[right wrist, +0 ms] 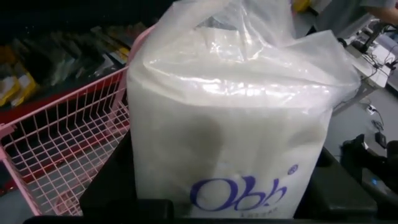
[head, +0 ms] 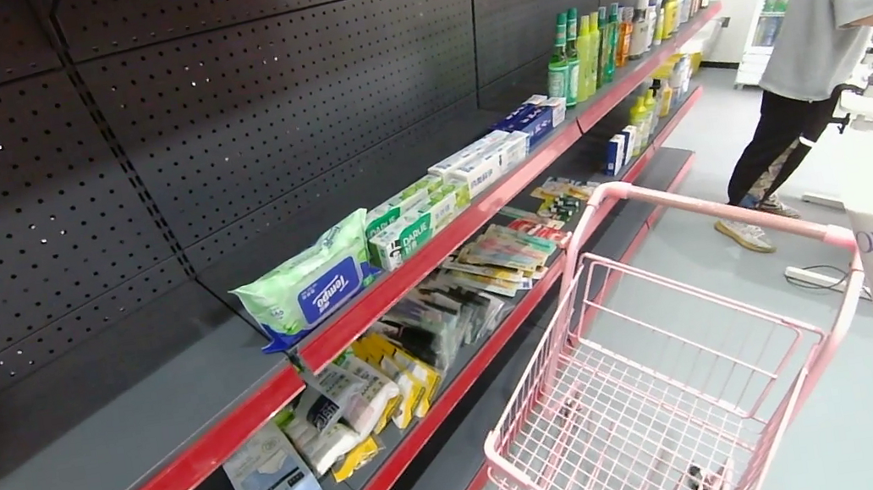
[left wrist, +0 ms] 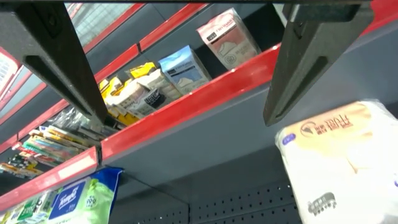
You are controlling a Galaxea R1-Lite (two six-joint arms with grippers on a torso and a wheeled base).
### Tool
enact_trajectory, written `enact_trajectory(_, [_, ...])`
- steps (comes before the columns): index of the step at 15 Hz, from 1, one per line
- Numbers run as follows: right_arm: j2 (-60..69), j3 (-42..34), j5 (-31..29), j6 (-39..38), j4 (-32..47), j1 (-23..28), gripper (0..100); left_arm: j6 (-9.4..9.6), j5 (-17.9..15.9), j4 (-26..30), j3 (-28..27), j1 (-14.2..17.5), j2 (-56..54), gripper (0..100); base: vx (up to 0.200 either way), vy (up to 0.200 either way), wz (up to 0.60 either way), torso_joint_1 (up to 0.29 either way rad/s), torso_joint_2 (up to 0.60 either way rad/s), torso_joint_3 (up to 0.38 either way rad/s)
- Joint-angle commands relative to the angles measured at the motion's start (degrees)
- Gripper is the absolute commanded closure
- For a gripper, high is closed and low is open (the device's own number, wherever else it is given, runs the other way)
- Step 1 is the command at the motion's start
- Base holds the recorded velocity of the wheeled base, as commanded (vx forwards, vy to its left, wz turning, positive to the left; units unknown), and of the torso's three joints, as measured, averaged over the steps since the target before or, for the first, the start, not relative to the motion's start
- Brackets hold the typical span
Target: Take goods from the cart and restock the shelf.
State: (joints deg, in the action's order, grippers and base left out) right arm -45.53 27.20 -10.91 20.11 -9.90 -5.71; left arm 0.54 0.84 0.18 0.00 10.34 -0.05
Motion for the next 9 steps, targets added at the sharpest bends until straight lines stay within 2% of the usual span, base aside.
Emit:
enact_trajectory(1, [-0.87,-0.04,0.01,0.01,-0.03,-0.01,100,-0.01,-0.05,-0.01,0.0,0.03,0.05,0,0.0,0.0,0.0,0.163,-0.36,-0.198])
enact_trajectory(9, [-1.67,-0.04,0.72,0.01,-0.12,-0.01,100,0.17,-0.05,-0.01,0.0,0.03,0.05,0,0.0,0.0,0.0,0.143,-0.31,-0.167])
